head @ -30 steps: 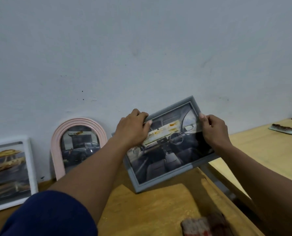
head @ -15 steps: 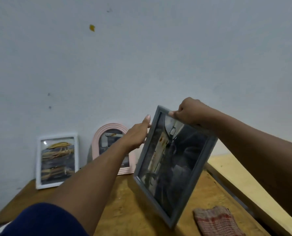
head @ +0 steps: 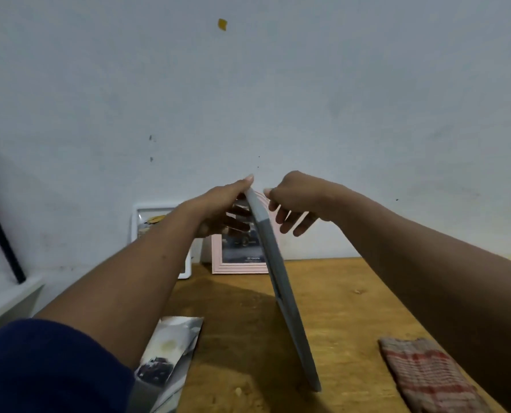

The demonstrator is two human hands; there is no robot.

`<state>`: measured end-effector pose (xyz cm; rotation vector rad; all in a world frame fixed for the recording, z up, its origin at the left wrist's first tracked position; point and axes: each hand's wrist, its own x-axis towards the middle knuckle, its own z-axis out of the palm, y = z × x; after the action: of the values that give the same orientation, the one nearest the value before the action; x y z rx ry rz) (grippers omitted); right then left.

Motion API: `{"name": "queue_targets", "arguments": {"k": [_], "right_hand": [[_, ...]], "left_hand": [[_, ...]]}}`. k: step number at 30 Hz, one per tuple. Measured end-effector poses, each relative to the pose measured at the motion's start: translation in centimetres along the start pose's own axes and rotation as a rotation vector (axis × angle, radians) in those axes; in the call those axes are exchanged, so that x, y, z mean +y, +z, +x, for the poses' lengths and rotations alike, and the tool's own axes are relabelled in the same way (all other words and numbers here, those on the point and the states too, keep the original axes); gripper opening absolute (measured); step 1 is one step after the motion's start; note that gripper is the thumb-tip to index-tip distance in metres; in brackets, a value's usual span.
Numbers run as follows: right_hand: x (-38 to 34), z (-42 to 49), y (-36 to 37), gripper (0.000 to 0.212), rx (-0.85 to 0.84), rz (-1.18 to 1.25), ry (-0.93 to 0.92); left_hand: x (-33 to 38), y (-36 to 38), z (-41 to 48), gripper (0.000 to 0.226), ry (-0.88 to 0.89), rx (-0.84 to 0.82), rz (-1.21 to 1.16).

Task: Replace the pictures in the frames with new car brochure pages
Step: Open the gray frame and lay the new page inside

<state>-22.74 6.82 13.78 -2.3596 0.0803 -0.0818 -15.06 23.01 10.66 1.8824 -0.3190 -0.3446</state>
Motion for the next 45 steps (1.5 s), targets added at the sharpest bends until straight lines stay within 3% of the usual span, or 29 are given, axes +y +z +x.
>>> {"name": "queue_targets", "arguments": {"k": [8,13,21,28,34,39,45], "right_hand": [[9.3,1.8,6.8,0.044,0.036,-0.185,0.024],[16.0,2.0,10.1,0.038,0.106,-0.272,0.144],[22.3,1.1,10.2,0.053,0.144,-0.419,0.268],[24.7,1.7,10.3,0.061,0.161,-0.523,0.231],[25.5,2.9,10.4,0.058,0.233,-0.591,0.197],[25.8,3.5,11.2,0.056,0.279,-0.659,0.165],[25.1,3.6,12.6,0.05,0.23,-0.654,0.132]], "left_hand": [[-4.5,-2.9,-0.3,0.013,-0.086,0.212,0.093],[-10.2,-1.7,0.6,0.036,-0.045,0.292,0.238],[-18.2,2.9,1.5,0.04,-0.135,0.434,-0.003],[-21.2,5.3,1.6,0.036,-0.037,0.363,0.383],[-23.0,6.1,2.0,0.053,0.022,0.29,0.651],[-23.7,6.9,3.1,0.059,0.095,0.199,0.703],[-23.9,6.6,3.3,0.058,0.094,0.226,0.587]]}}
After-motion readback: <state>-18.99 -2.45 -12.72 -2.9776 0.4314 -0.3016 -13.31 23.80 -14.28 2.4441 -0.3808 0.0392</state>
